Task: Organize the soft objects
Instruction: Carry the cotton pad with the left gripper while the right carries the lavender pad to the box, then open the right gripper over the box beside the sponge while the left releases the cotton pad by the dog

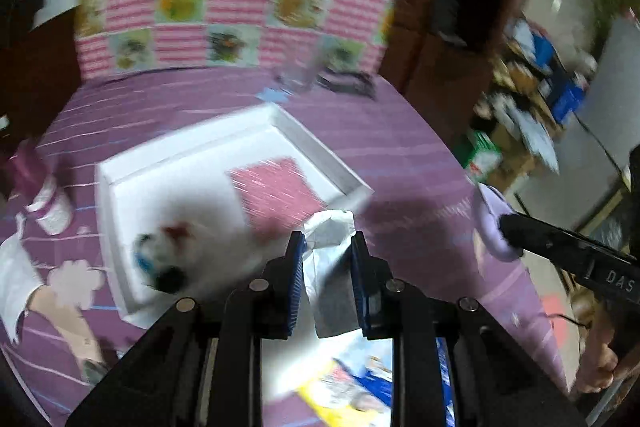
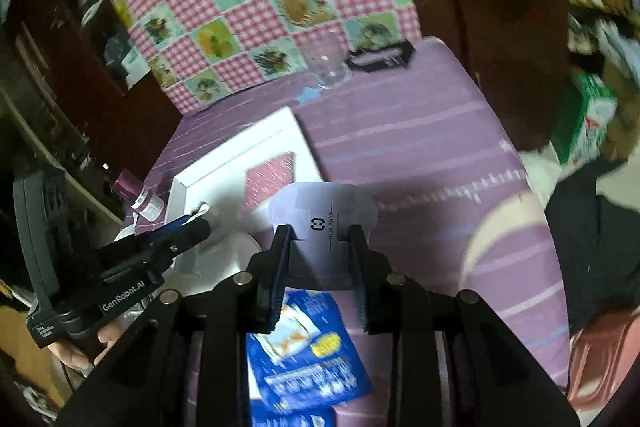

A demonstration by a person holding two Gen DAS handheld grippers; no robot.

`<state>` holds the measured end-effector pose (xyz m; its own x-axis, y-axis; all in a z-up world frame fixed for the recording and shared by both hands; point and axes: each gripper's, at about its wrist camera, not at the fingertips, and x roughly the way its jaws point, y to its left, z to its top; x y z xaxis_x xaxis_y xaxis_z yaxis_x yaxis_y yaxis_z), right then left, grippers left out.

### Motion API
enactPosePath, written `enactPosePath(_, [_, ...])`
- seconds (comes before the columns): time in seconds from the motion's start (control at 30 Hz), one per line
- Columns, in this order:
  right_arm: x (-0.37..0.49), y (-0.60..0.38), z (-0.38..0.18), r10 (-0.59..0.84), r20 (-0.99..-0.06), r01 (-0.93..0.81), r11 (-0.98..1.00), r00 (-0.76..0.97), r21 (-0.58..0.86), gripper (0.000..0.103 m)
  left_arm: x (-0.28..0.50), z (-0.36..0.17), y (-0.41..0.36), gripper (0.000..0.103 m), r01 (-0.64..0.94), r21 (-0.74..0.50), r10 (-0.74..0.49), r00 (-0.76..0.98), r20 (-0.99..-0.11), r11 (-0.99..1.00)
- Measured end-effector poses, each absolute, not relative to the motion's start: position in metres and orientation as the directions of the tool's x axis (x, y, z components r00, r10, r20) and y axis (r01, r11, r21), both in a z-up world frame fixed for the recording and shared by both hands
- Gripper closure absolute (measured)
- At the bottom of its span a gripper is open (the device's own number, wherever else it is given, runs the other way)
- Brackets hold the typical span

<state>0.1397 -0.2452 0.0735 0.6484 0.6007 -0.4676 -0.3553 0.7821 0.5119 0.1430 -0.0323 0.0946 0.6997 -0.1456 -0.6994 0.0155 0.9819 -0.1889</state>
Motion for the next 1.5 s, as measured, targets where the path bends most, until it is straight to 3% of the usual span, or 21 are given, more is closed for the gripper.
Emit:
enactPosePath(0.37, [0.196,-0.153,0.089,0.685,-0.411,-0.515,0.726,0.602,0.456,0.073,0.148,0.075,0.074,0.082,-0.199,-0.342,-0.096,0.726,-0.681,0.918])
enactPosePath(0.47, [0.212,-0.13,0.084,0.659,-0.445,-0.54,0.752,0.606,0.379,0.072,0.153,0.064,0.081,0.082,-0.224,-0.321,-0.072,0.71,-0.7,0.92])
enactPosePath(0.73, [0.248,-0.113,0.049,0.619,-0.485,-0.518,0.785,0.619,0.34,0.071,0.166,0.039,0.065,0.082,-0.147,-0.317,-0.127,0.702,-0.701,0.937])
enactPosePath(0.93, [0.255,-0.116,0.03,0.598,-0.526,-0.504,0.799,0.604,0.329,0.066,0.18,0.023,0.045,0.082,-0.163,-0.212,-0.049,0.671,-0.74,0.963])
enactPosePath(1.1, [0.259,-0.127,0.031,0.628,-0.507,-0.472,0.778,0.59,0.414,0.059,0.174,0.023,0.053,0.081,-0.195,-0.237,-0.04,0.685,-0.727,0.952])
enactPosePath(1.2, [0.256,-0.134,0.033,0.666,-0.473,-0.473,0.745,0.577,0.471,0.05,0.172,0.024,0.053,0.071,-0.195,-0.243,-0.046,0.683,-0.728,0.95])
enactPosePath(1.3, [0.251,-0.137,0.042,0.664,-0.446,-0.471,0.744,0.6,0.474,0.039,0.169,0.028,0.05,0.05,-0.189,-0.232,-0.036,0.699,-0.714,0.954])
enactPosePath(1.37, [0.246,-0.136,0.048,0.65,-0.444,-0.471,0.757,0.617,0.453,0.038,0.166,0.033,0.048,0.036,-0.2,-0.209,-0.004,0.715,-0.699,0.957])
enactPosePath(1.5, [0.242,-0.135,0.056,0.636,-0.448,-0.48,0.77,0.628,0.42,0.038,0.163,0.038,0.046,0.033,-0.201,-0.196,0.012,0.726,-0.687,0.96])
